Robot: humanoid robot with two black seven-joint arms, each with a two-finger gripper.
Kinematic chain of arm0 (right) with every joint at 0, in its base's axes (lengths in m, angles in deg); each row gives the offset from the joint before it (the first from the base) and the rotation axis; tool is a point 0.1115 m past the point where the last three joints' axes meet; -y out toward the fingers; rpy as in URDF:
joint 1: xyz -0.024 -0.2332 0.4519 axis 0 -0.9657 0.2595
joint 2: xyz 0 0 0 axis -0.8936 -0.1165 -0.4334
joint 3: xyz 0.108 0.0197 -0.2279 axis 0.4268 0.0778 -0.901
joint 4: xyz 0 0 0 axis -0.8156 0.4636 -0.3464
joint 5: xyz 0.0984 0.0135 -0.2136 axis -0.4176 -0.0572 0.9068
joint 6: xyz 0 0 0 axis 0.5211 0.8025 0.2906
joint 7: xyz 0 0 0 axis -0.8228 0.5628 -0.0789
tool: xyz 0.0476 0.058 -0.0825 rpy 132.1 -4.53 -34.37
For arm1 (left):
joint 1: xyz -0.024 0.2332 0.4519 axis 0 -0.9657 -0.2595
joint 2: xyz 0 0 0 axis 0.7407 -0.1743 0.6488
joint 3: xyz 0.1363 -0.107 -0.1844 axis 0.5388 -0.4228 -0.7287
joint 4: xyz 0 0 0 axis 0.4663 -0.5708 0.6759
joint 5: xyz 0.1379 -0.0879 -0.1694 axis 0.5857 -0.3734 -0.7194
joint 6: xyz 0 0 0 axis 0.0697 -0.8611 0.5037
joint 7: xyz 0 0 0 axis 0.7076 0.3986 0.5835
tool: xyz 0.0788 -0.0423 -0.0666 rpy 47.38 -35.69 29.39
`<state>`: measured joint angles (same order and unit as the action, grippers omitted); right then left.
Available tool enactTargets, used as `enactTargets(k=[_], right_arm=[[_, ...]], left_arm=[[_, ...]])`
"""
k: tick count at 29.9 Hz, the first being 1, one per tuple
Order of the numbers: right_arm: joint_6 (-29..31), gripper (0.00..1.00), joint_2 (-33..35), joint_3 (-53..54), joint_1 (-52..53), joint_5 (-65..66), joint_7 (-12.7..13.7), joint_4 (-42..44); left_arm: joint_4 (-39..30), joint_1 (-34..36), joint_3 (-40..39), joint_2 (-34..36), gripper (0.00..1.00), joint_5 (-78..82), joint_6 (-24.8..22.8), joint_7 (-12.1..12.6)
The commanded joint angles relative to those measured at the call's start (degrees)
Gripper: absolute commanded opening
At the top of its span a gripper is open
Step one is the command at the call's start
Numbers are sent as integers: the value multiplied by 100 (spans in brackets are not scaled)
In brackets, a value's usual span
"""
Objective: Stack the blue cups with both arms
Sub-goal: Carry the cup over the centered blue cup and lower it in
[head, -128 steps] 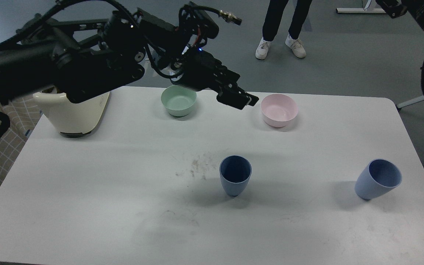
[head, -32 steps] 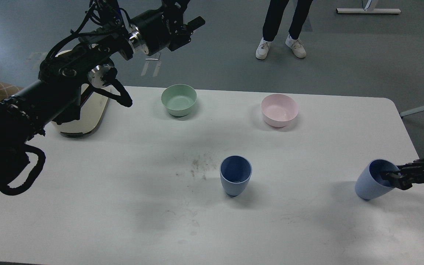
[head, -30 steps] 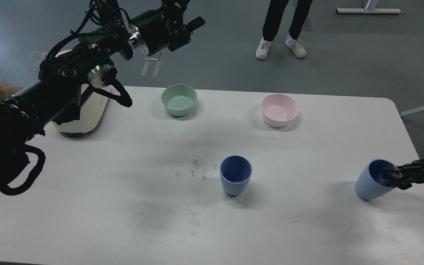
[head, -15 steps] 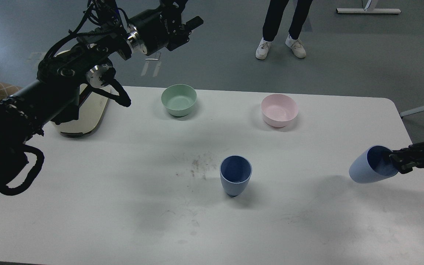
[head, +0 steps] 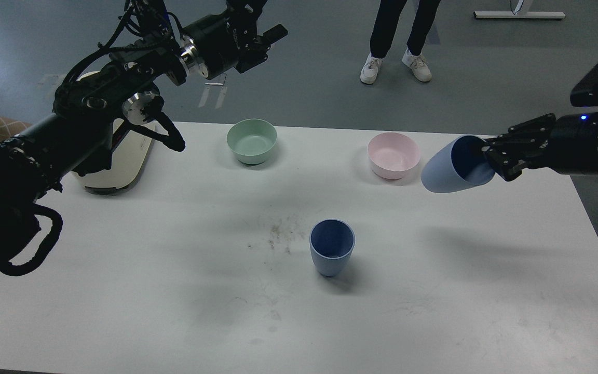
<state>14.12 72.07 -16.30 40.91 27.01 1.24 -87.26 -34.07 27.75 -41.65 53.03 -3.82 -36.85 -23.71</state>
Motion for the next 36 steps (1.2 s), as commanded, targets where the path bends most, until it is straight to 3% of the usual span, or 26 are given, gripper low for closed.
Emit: enactTargets(k=[1,7,17,25,36], right_arm=[[0,0,-379,-9,203,204,1,-248],[0,0,-801,-36,282,301,9,-644],[0,0,-1311,-1063,888,301,-17,-583],[0,0,-1663,-1161,889,319,0,-328],[0,0,-1751,-1178,775,345,18,-293]], left_arm=[[-1,9,17,-1,96,0,-1,0],[-1,9,35,17,96,9,-1,0],[-1,0,35,17,96,9,-1,0],[-1,0,35,43,96,9,-1,0],[-1,0,26,61,96,9,-1,0]])
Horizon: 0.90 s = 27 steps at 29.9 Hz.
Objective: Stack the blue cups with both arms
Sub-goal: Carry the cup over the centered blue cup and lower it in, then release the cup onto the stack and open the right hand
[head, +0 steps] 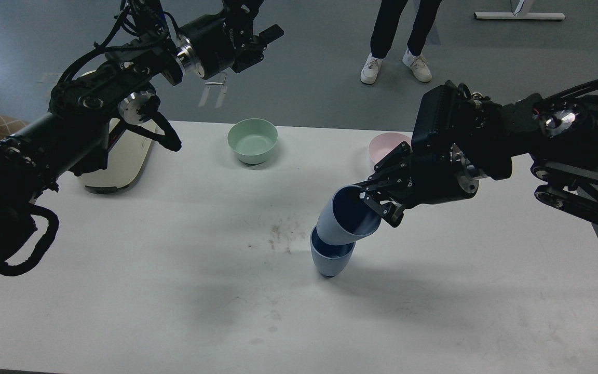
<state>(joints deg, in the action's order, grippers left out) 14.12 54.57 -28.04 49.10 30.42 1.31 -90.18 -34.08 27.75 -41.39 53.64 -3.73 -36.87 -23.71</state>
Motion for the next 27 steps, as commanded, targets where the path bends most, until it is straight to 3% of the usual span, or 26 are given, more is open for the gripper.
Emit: enactTargets(k=[1,27], right_arm=[[0,0,-2,-5,-61,4,11,-1],[0,0,-318,-102,-290,276,99,184]], left_arm=[[0,0,-1,0,96,0,0,0],[0,-18,-36,88,96,-9,0,0]])
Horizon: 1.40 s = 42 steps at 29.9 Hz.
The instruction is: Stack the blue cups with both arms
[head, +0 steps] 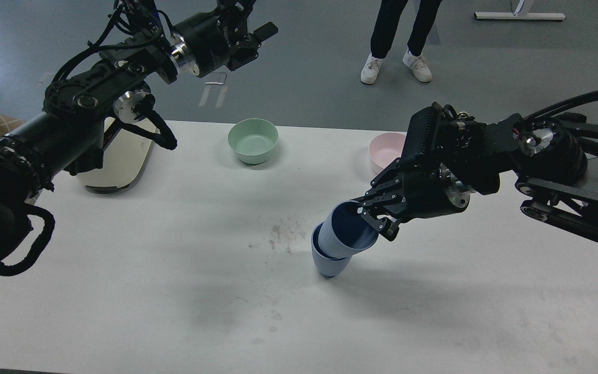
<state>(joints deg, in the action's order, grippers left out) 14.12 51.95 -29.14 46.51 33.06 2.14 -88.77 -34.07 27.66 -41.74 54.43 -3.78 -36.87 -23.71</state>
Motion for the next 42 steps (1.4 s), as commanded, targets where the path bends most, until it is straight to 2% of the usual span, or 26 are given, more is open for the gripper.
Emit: enactTargets(k=[1,6,8,10,16,25,32,42], right_arm=[[0,0,-65,9,-31,12,33,68],[0,0,-74,17,-40,12,51,86],[0,7,-74,17,-40,4,42,112],[0,21,-74,44,-40,4,42,121],[0,40,-82,88,-40,-5,42,121],[0,47,-117,158,-31,-23,42,121],[0,53,-65,657,66,-110,-10,209],[0,63,102,1669,66,-550,-37,938]], left_arm=[[7,-17,-9,9,96,5,0,0],[-2,-34,-18,9,97,-4,0,0],[7,-43,-18,9,97,-4,0,0],[-2,-43,-18,9,96,-4,0,0],[-2,-43,-18,9,96,5,0,0],[7,-43,-27,53,97,5,0,0],[7,-26,-18,62,97,5,0,0],[16,-34,-9,80,96,5,0,0]])
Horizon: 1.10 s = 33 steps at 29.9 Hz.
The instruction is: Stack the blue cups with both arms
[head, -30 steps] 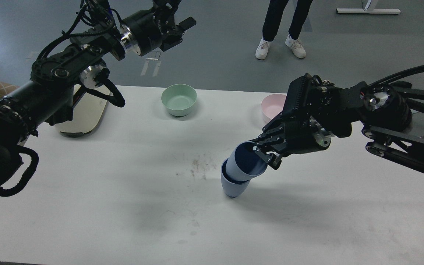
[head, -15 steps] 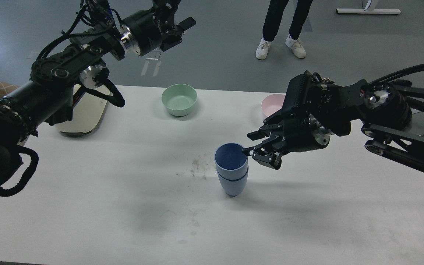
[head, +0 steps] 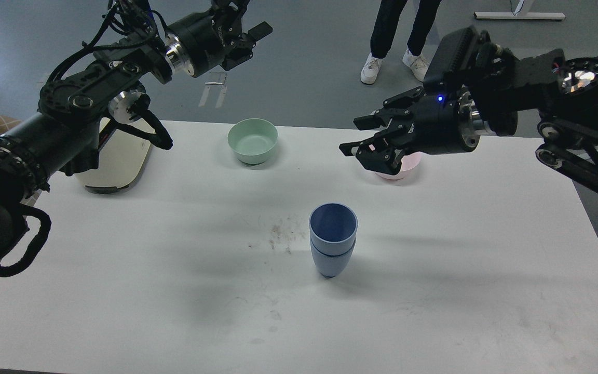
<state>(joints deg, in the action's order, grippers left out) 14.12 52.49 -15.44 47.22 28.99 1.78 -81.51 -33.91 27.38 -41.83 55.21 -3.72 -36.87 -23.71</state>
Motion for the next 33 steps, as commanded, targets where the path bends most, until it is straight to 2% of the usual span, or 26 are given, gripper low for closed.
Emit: enactTargets(k=[1,4,8,9,15,17,20,24,27,33], right_arm=[[0,67,75,465,-23,-239,0,353],[0,71,84,808,-67,-484,0,826],[0,95,14,1345,-128,-1029,0,1794],[0,97,5,1398,-146,-1152,0,1987],[0,100,-232,1574,-348,-2724,-9,3332],[0,100,-451,1574,-549,-3645,-9,3876],[0,100,-672,1574,-787,-4386,-18,4194],[0,100,-996,1583,-1024,-5728,-96,4685],[0,100,-1409,1635,-1156,-6731,-149,5160],[0,100,-2024,2179,-1691,-7438,-255,5443]], left_arm=[[0,-7,0,1,96,-1,0,0],[9,-7,-17,10,97,-10,0,0],[18,-16,-35,10,97,-53,0,0],[18,-25,-43,10,97,-62,0,0],[123,-182,-227,-104,97,-89,137,0],[123,-410,-499,-131,98,-89,364,0],[123,-596,-772,-271,98,-89,524,0],[193,-780,-1106,-298,98,-97,410,0],[447,-877,-1326,-403,98,-124,138,0],[703,-1272,-1722,-701,98,-694,0,0]])
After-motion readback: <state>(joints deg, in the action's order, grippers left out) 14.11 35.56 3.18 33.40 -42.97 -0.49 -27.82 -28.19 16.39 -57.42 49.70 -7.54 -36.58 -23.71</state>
